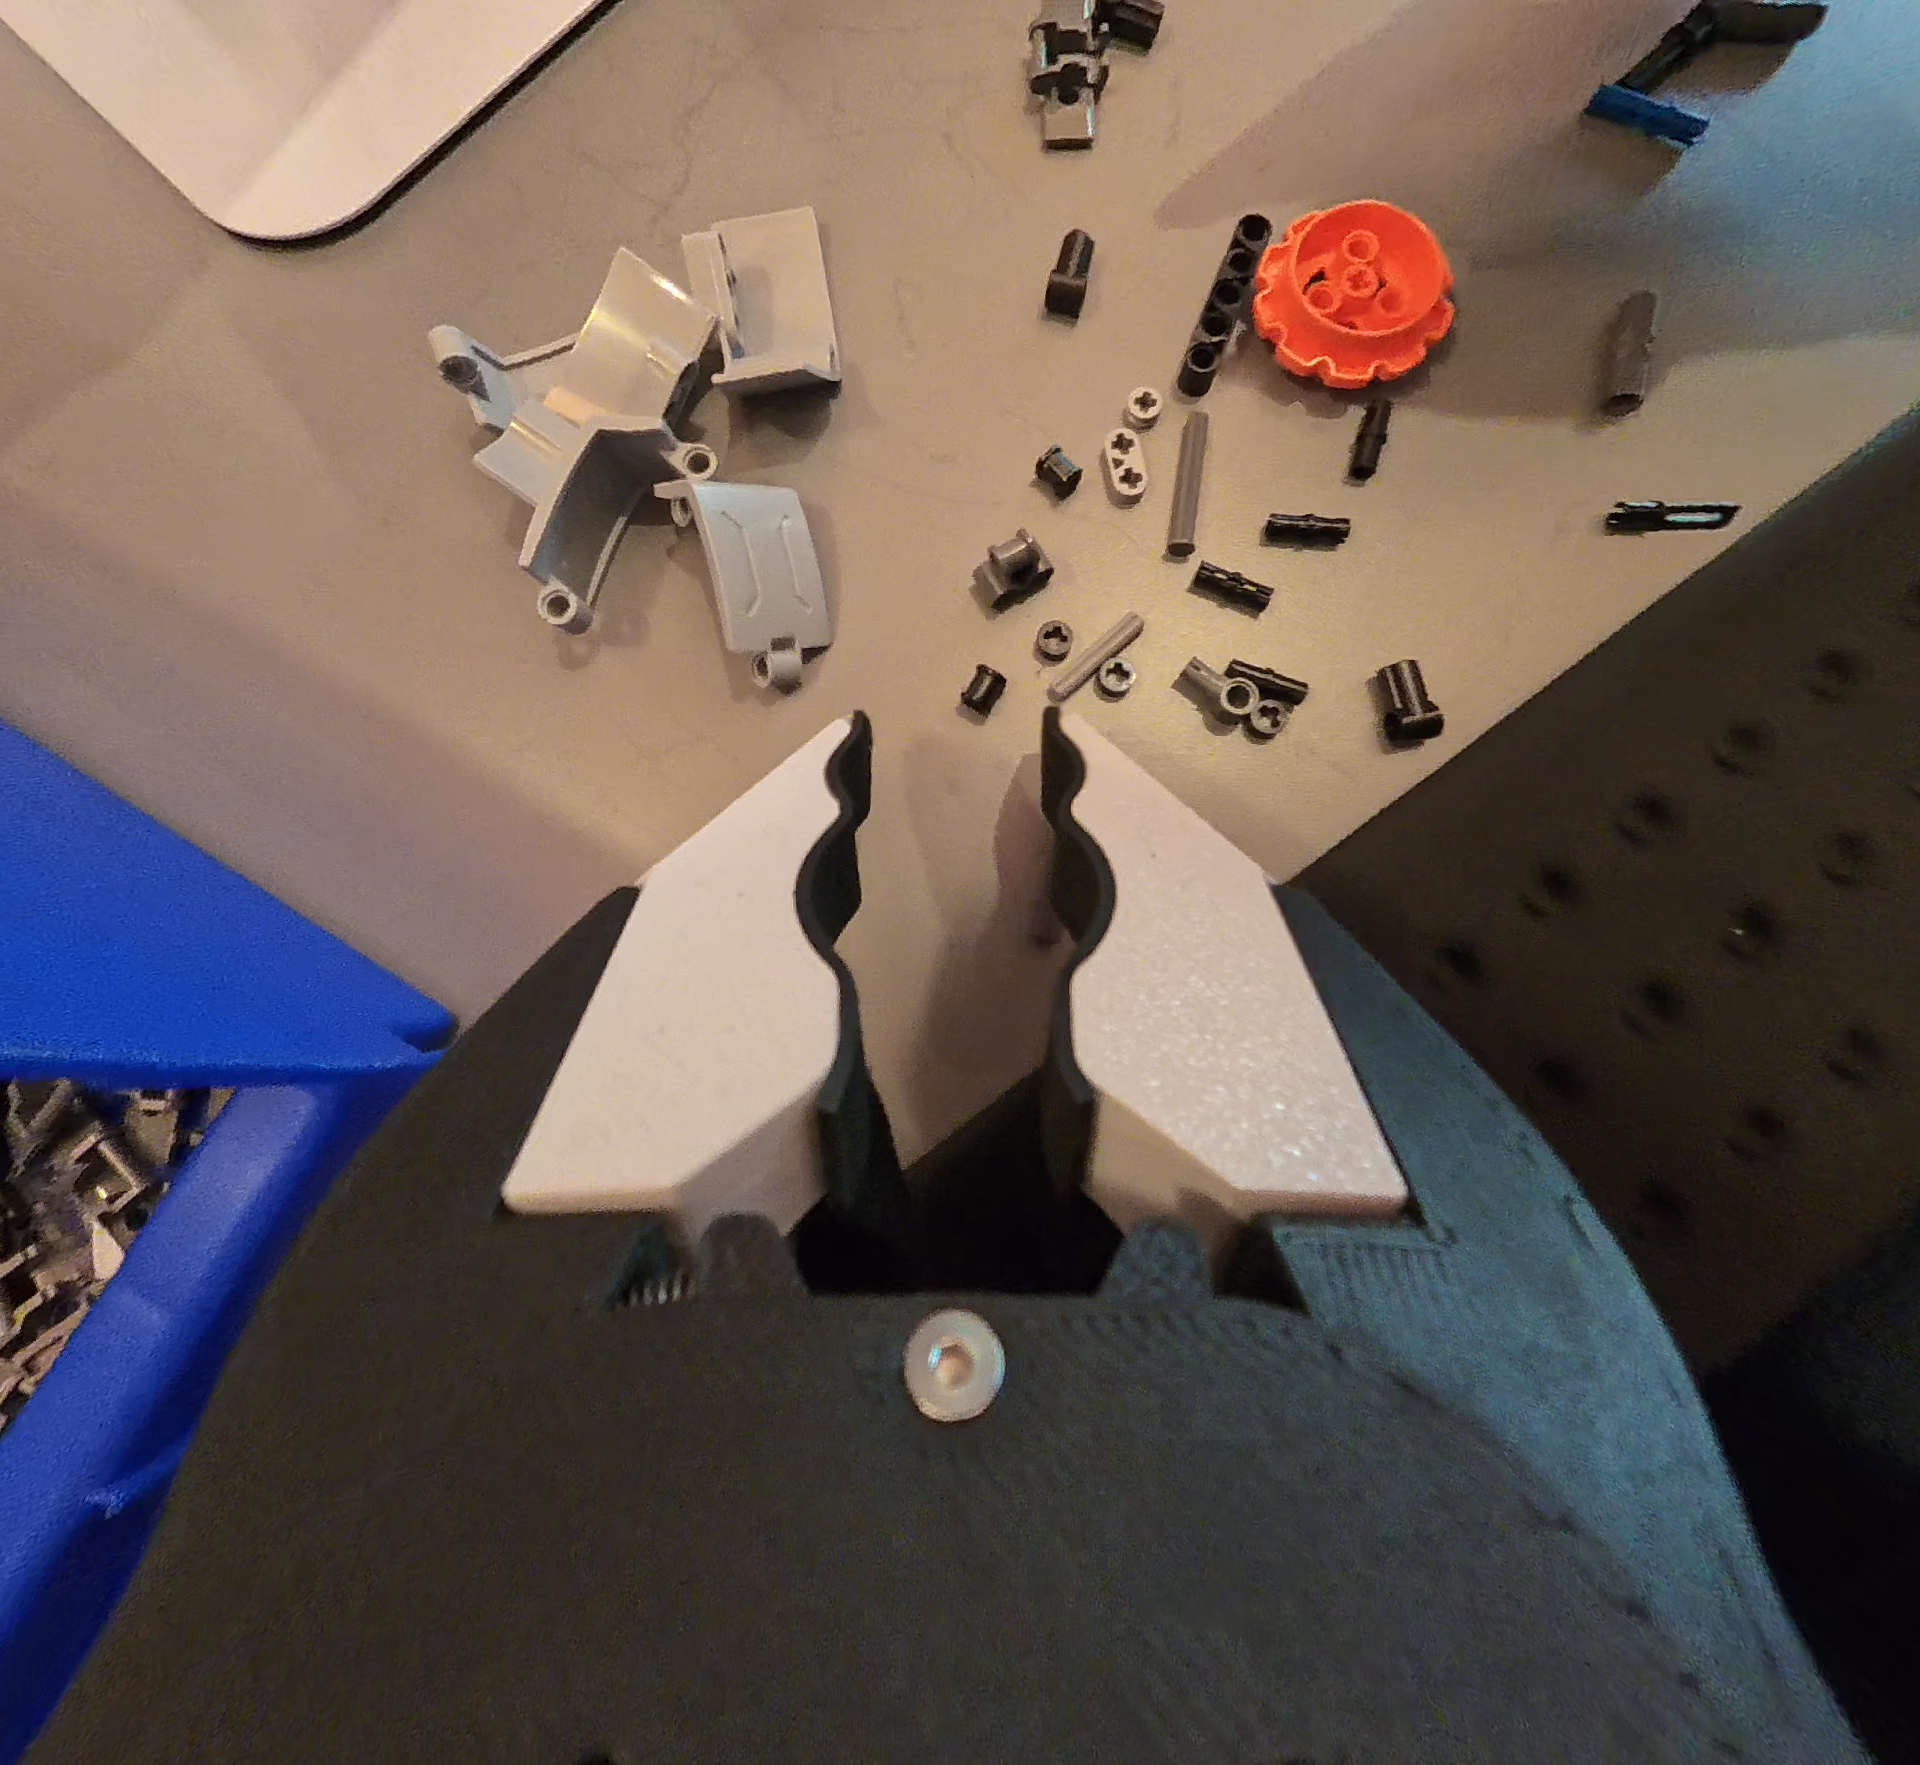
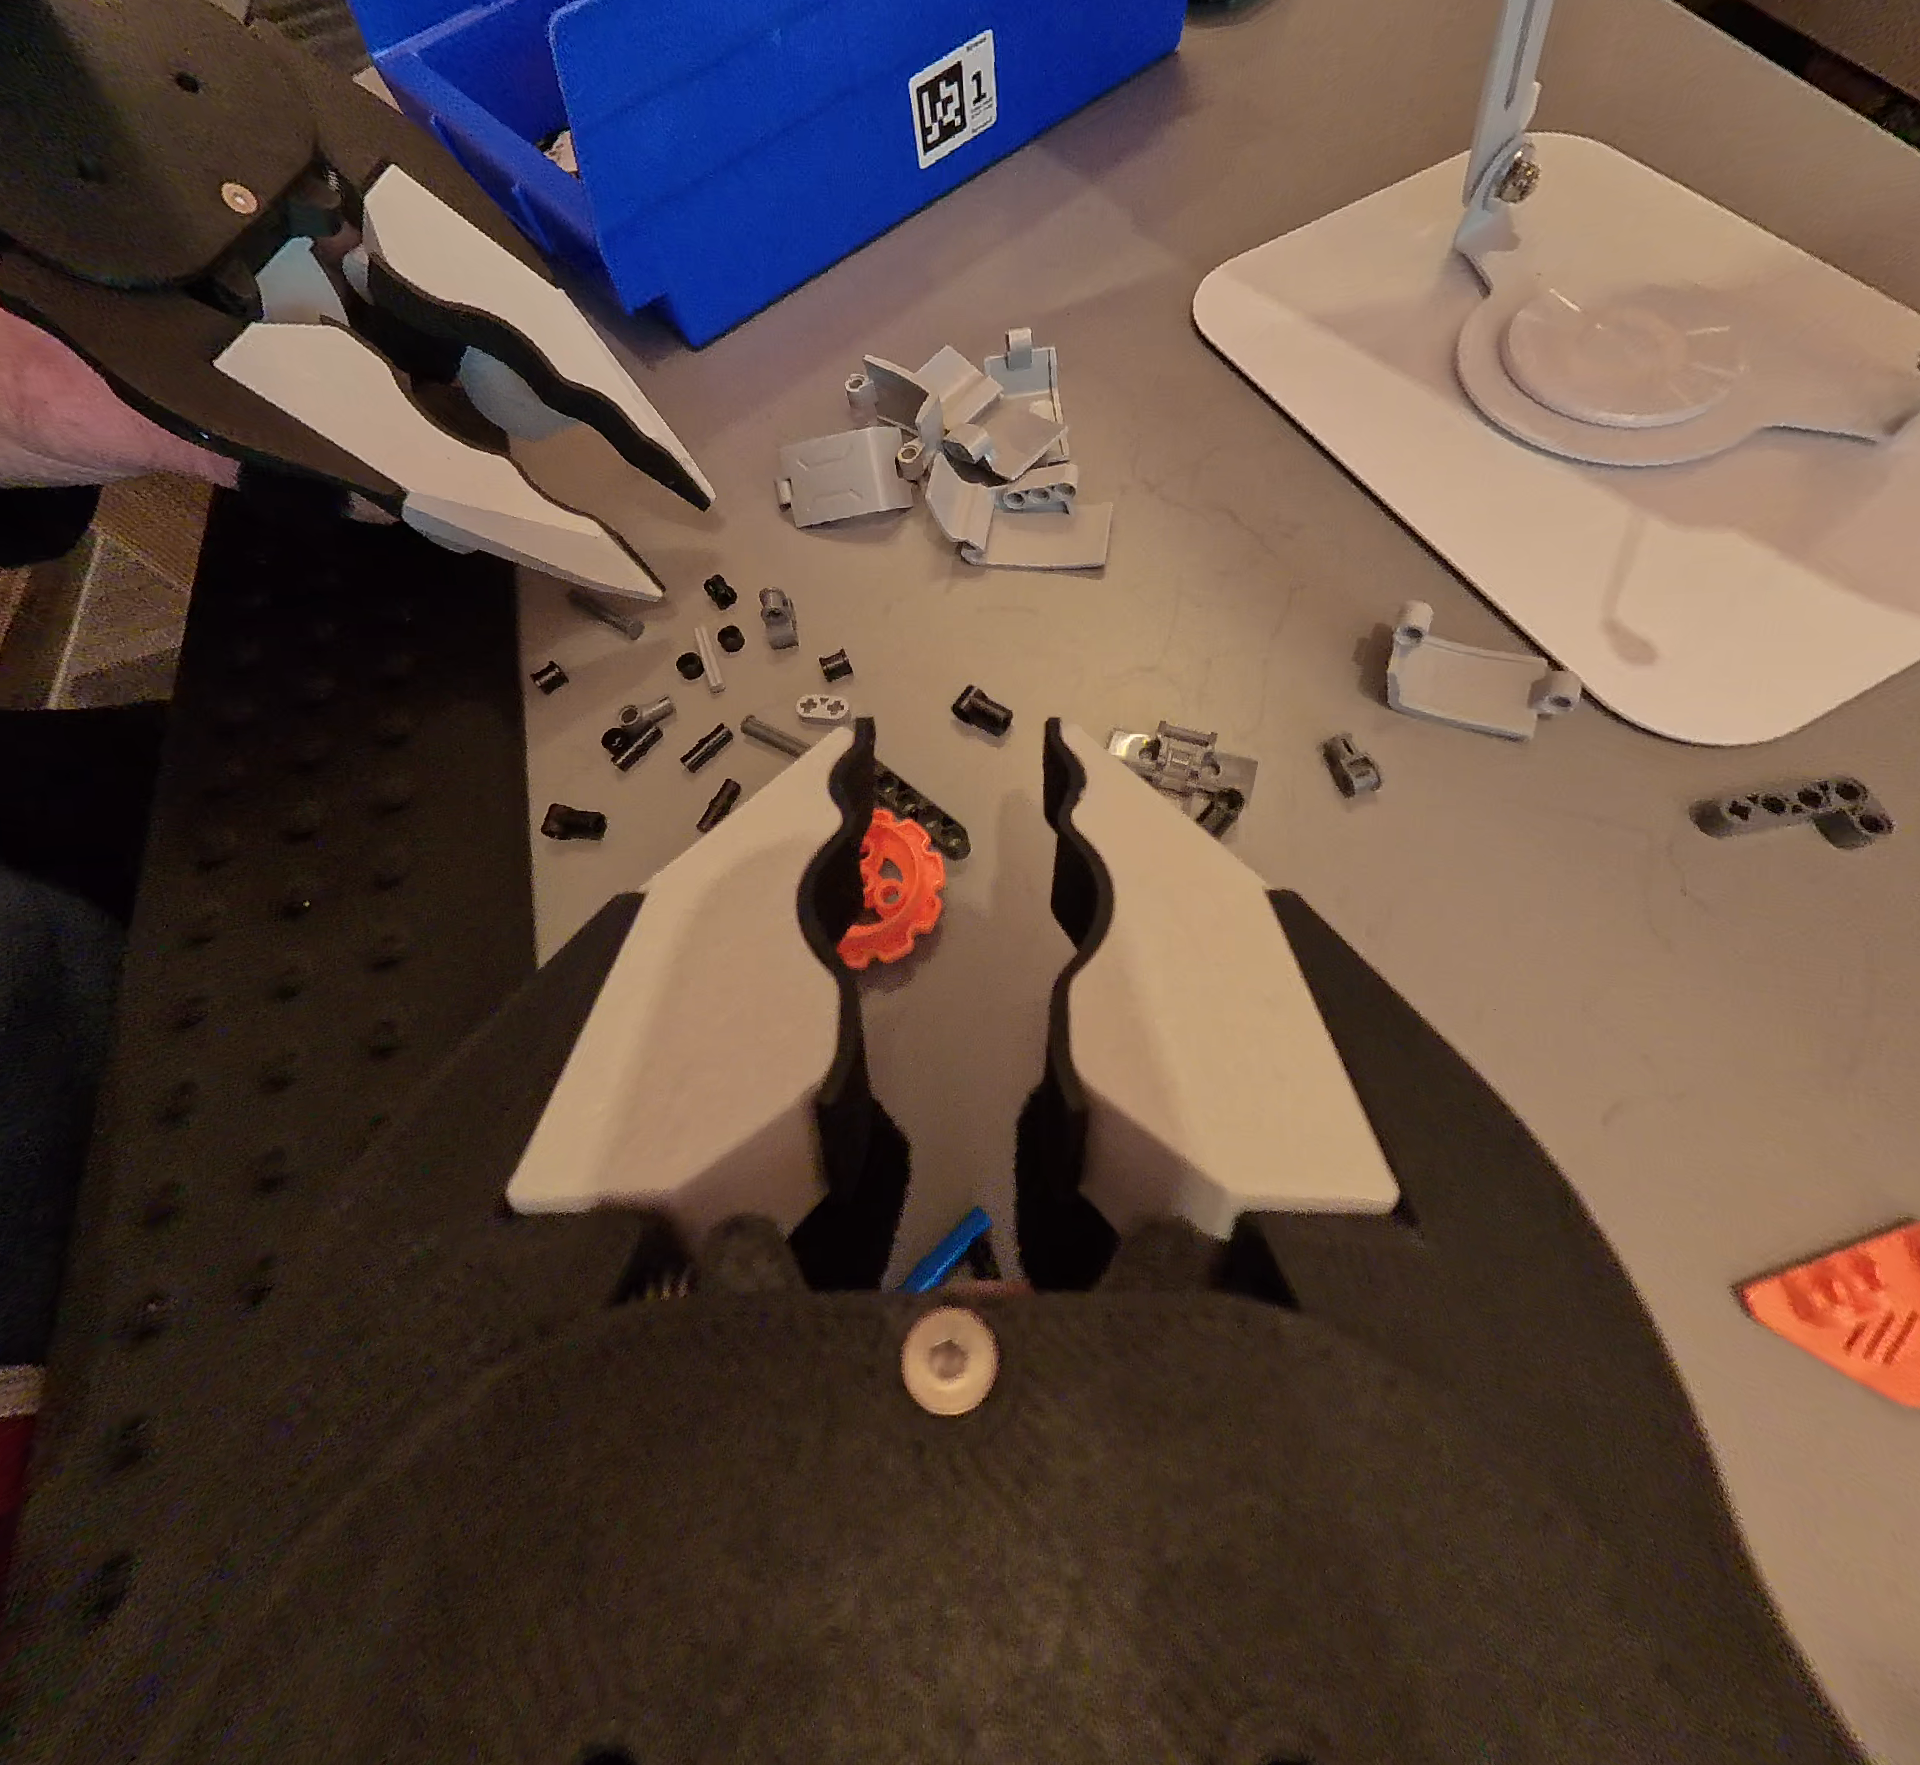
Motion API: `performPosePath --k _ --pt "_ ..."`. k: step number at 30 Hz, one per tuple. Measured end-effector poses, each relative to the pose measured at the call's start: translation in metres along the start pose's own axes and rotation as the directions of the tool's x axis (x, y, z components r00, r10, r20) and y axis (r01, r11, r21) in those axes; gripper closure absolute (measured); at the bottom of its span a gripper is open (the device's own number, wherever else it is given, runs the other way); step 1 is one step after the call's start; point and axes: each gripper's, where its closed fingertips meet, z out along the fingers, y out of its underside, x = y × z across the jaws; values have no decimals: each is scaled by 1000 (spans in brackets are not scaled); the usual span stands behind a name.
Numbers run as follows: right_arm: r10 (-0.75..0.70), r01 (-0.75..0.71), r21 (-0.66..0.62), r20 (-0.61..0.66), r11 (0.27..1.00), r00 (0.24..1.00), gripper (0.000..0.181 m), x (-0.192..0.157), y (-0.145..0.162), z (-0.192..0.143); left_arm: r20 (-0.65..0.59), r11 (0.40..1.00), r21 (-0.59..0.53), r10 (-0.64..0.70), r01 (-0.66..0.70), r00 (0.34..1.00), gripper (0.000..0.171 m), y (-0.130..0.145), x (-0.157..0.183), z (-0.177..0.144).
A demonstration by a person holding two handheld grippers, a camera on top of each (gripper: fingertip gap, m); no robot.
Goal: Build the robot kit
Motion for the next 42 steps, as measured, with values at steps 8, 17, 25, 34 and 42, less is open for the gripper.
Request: performPosePath --k 8,17,25,34,42 --pt "-28 33 -90 53 995 998 150 2 5 28 -45 1000 26 5 -4 999 141 -15 7 4" --pt "36 -45 -143 -68 989 997 146 40 33 -5 -64 999 18 34 -33 997 142 -12 14 7" --pt "49 -34 -147 101 989 994 144 -4 42 -6 -118 998 4 61 -61 991 142 -11 21 10" --pt "51 -40 -127 84 991 995 151 -3 30 16 -187 984 14 178 -179 966 154 -53 47 48" --pt "85 -80 -92 58 993 995 152 7 32 1 -258 980 11 194 -198 947 165 -59 55 67"
